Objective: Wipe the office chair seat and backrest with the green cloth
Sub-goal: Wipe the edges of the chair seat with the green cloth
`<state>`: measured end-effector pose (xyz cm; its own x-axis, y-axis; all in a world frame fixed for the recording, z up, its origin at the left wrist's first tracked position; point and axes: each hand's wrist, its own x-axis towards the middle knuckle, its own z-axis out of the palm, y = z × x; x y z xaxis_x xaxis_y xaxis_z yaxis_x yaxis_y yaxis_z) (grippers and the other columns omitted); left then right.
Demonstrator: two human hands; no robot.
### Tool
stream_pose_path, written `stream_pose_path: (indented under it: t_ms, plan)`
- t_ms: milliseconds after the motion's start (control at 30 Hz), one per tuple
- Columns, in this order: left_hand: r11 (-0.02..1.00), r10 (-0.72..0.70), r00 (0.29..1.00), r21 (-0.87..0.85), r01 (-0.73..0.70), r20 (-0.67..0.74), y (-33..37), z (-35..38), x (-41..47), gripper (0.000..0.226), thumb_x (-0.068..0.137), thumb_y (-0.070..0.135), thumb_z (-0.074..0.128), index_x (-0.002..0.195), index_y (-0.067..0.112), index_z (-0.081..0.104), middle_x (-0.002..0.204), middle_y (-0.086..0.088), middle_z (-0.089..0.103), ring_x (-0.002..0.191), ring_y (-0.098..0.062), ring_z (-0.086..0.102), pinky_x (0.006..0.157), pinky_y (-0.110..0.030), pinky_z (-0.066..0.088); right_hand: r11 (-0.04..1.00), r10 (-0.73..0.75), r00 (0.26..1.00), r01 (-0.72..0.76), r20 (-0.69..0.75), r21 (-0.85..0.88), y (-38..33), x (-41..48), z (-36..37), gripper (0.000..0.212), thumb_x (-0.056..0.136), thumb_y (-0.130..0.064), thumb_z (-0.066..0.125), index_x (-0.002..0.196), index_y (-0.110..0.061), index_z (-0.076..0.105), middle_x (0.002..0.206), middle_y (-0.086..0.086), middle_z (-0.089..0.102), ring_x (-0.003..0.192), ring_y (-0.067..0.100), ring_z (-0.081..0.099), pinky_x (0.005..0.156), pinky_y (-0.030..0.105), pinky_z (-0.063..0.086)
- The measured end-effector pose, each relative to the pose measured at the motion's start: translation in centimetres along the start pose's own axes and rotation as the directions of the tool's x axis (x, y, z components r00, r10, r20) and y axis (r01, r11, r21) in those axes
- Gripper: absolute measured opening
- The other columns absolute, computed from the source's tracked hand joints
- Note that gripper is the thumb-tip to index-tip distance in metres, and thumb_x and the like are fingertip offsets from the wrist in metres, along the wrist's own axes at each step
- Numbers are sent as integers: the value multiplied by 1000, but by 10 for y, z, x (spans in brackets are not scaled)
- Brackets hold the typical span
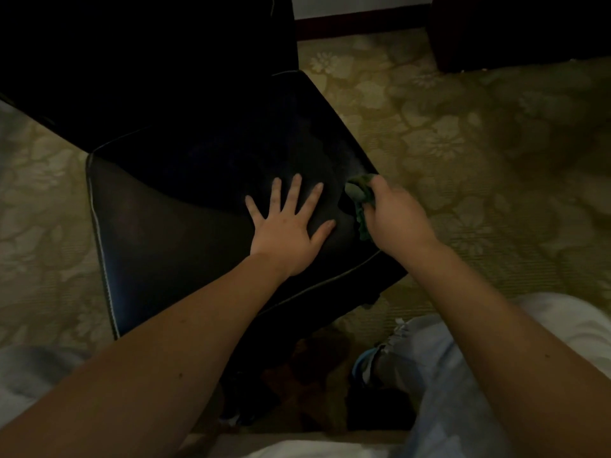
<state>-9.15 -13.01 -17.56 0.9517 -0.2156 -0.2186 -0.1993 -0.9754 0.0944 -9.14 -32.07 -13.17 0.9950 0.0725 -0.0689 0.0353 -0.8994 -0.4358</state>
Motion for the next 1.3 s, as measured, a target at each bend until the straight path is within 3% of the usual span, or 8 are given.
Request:
stream_pose_path:
  t_ms: [267, 533, 800, 1133, 1300]
  plan:
    - [1000, -2, 1000, 15, 2, -8, 1, 0, 0, 71, 93, 74, 3, 156, 45, -15, 169, 4, -16, 155, -30, -17, 116, -73, -4, 985, 100, 995, -97, 15, -141, 0, -14, 14, 32, 100, -14, 47, 129, -6, 39, 125, 22, 55, 112, 36, 54, 88, 40, 44]
    - [1000, -18, 1000, 17, 19, -19, 3, 2, 4, 70, 95, 73, 4, 156, 45, -15, 169, 5, -16, 155, -30, -16, 116, -72, -4, 1000, -3, 999, 4, -38, 31, 10, -5, 3, 23, 99, -15, 51, 119, -3, 50, 124, 18, 57, 118, 33, 50, 93, 37, 40]
    - [1000, -13, 1000, 5, 13, -21, 3, 1, 5, 69, 97, 72, 5, 156, 44, -16, 168, 4, -18, 154, -29, -17, 116, -72, -5, 986, 122, 992, -119, 17, -113, 11, -16, 14, 26, 100, -13, 46, 125, -8, 40, 127, 21, 53, 115, 35, 51, 88, 39, 43]
    - [1000, -30, 999, -9, 30, -13, 7, 0, 7, 70, 95, 72, 3, 157, 44, -14, 169, 4, -18, 154, -30, -18, 116, -73, -4, 997, 28, 999, -25, -36, 77, 19, -1, 4, 25, 99, -17, 52, 121, -6, 49, 122, 16, 58, 114, 32, 52, 89, 39, 44]
    - [998, -57, 998, 5, 57, -11, 9, 2, 11, 70, 95, 73, 3, 157, 44, -15, 168, 4, -19, 154, -30, -18, 116, -73, -5, 996, 79, 994, -77, -71, 33, 19, -13, 10, 22, 99, -16, 51, 119, -5, 48, 121, 18, 57, 111, 32, 53, 89, 38, 44]
